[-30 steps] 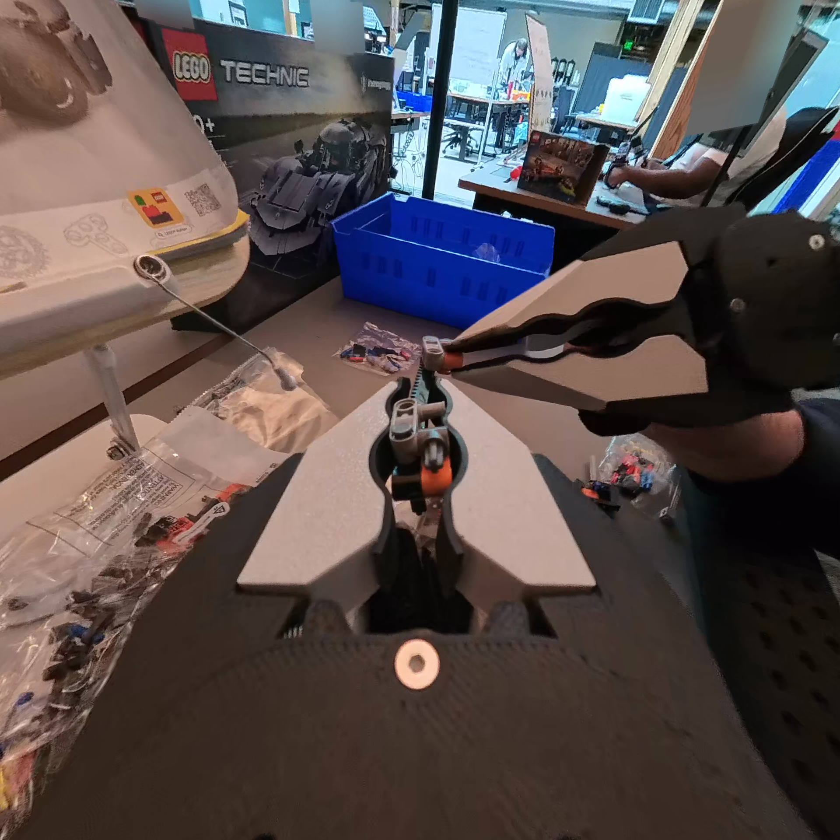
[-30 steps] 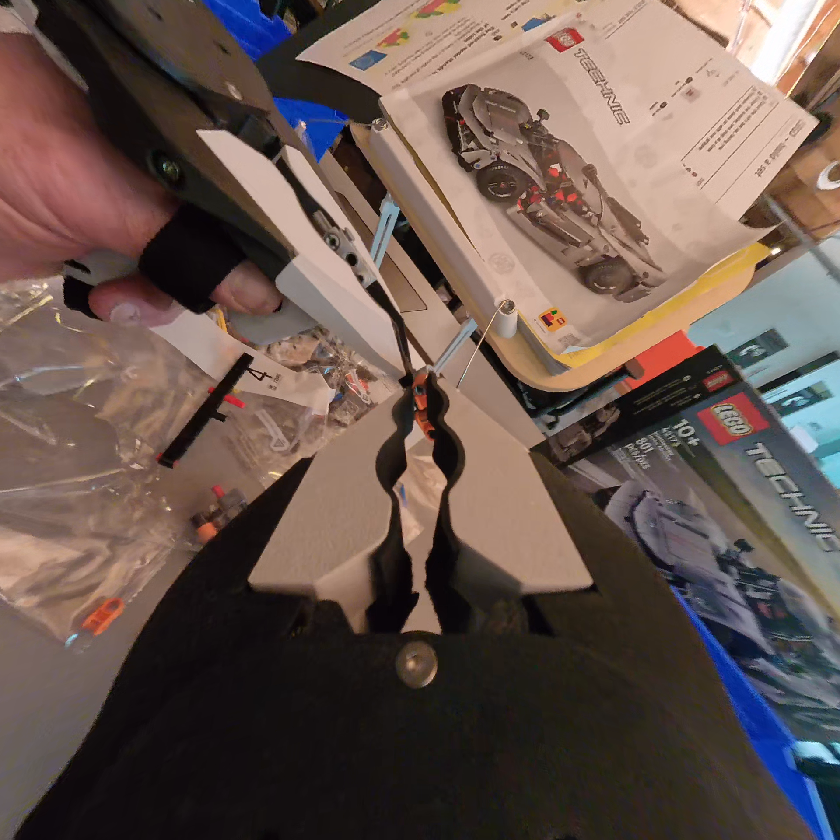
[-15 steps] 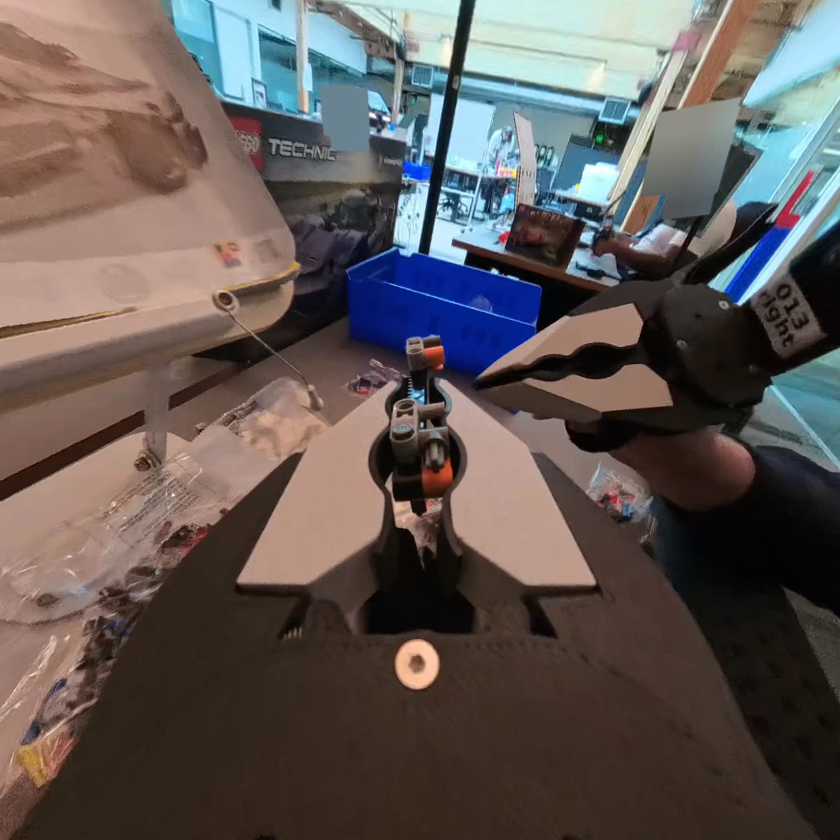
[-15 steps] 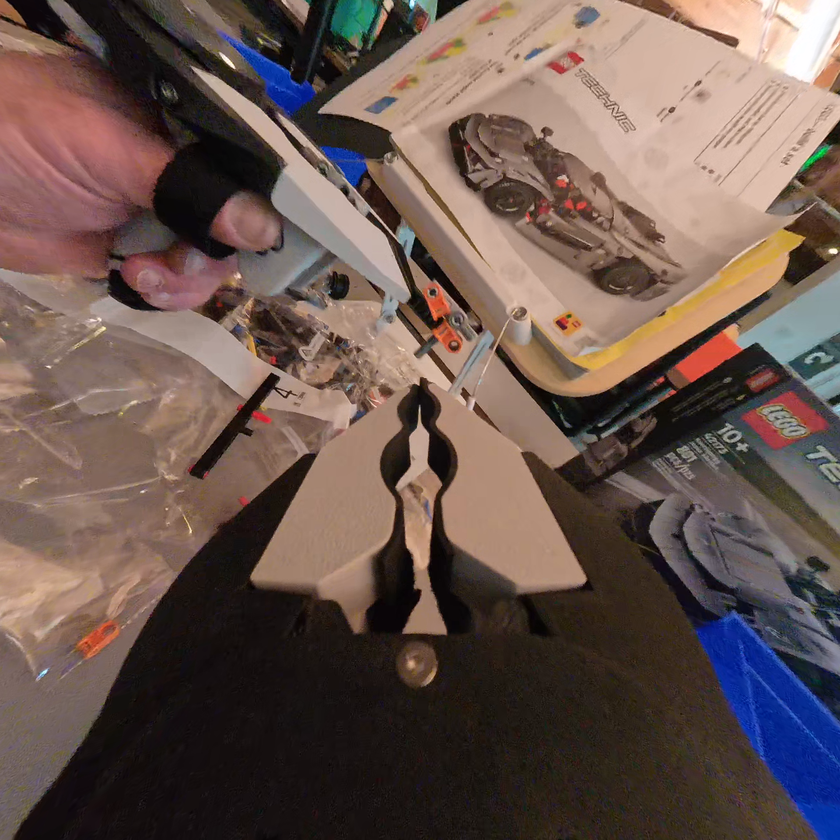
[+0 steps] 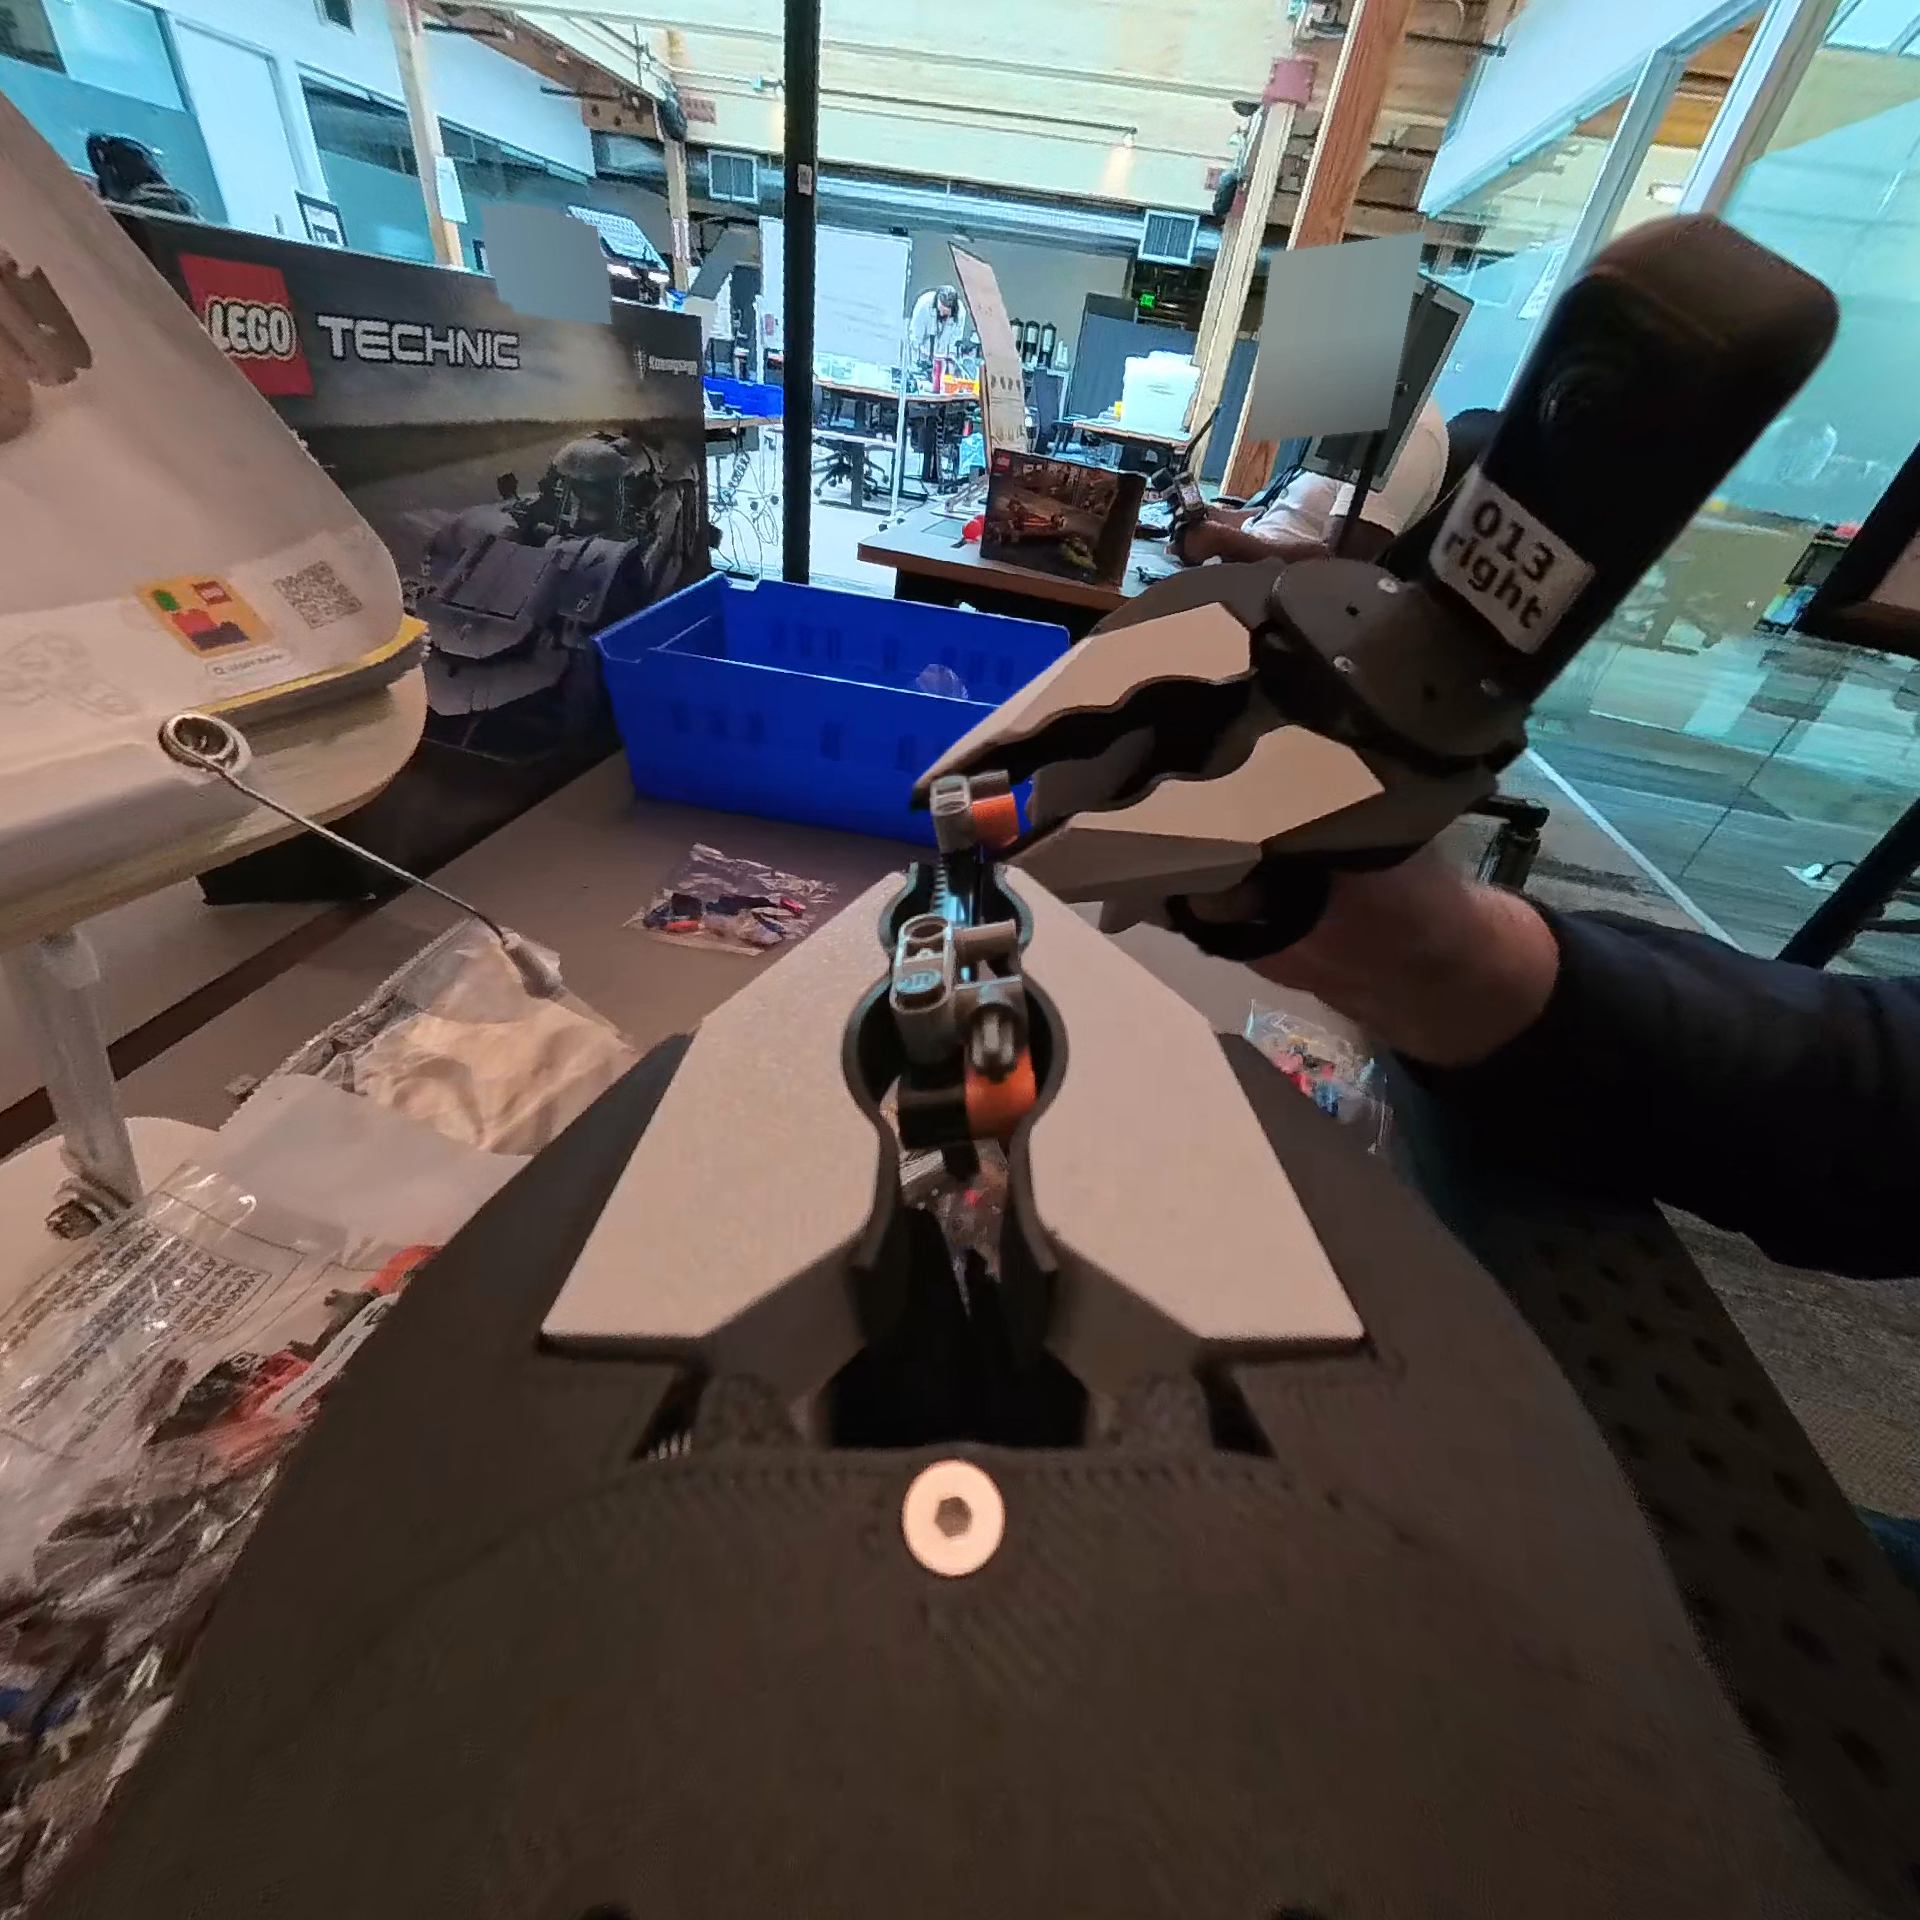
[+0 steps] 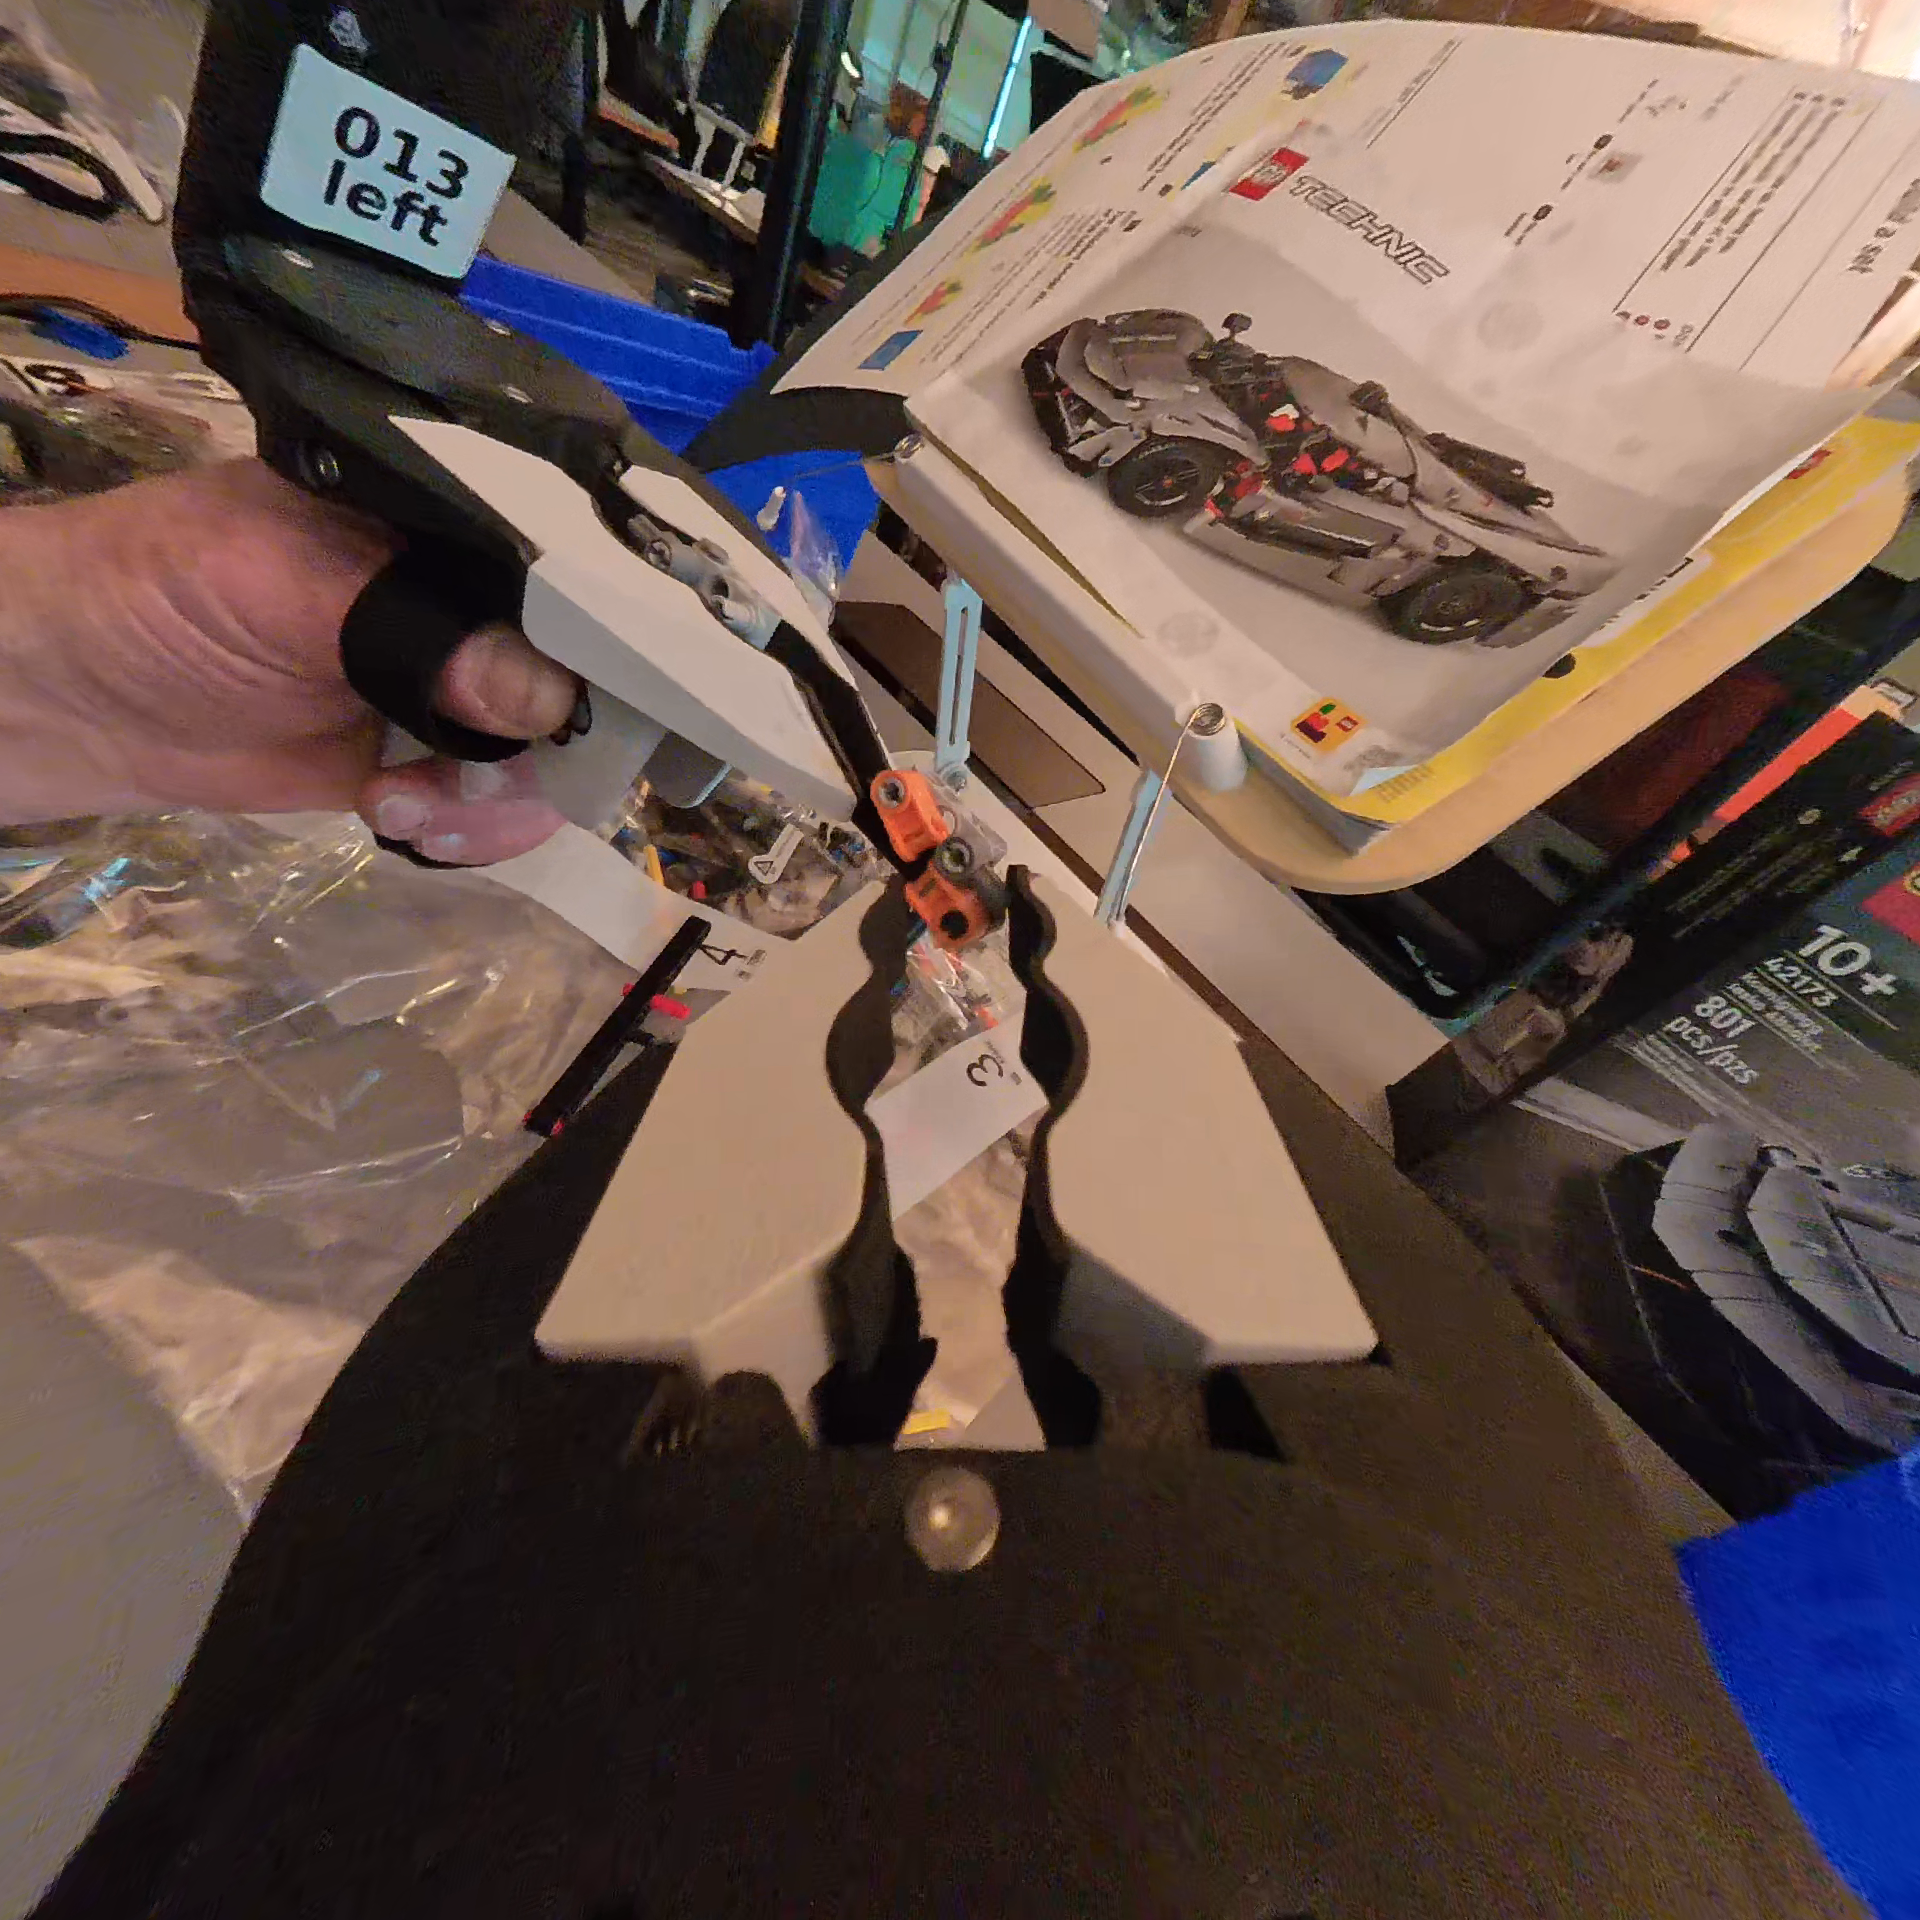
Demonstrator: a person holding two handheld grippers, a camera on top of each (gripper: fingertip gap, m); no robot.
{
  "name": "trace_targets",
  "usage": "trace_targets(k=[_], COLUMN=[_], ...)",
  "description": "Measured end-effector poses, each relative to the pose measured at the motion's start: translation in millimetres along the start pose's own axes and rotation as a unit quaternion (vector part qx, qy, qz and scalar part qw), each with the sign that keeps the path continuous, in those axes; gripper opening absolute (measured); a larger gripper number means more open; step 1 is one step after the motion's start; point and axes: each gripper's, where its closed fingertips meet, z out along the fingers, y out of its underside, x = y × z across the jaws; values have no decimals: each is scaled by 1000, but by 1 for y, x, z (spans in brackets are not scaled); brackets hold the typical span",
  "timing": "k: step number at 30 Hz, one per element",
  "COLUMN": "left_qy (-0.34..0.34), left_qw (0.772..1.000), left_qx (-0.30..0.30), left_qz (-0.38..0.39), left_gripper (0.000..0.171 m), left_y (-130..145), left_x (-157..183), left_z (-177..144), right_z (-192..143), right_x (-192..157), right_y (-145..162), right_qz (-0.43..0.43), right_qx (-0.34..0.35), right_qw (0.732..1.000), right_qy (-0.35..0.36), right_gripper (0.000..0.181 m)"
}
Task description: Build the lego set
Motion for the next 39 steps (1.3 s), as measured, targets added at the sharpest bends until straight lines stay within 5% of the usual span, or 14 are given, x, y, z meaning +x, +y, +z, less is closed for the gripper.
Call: trace_targets(k=[7,13,21,27,39], left_qy=[15,-38,-70,-30,33], left_qw=[999,996,997,997,977], left_qx=[32,14,19,16,-70], left_qz=[21,74,24,65,201], left_gripper=[12,11,10,10,10], left_y=[-9,-11,-9,-13,9], left_x=[6,5,-3,10,35], left_z=[-3,-1,2,0,-6], right_z=[-6,-7,-5,-12,-18], right_x=[-8,-4,0,-8,-40], right_y=[-9,-10,-7,-15,-6], right_qz=[-76,-131,-118,94,61], right_qx=[-1,-35,-65,39,40], right_qw=[997,988,986,993,976], right_qy=[20,73,102,-65,-207], right_gripper=[16,15,15,14,17])
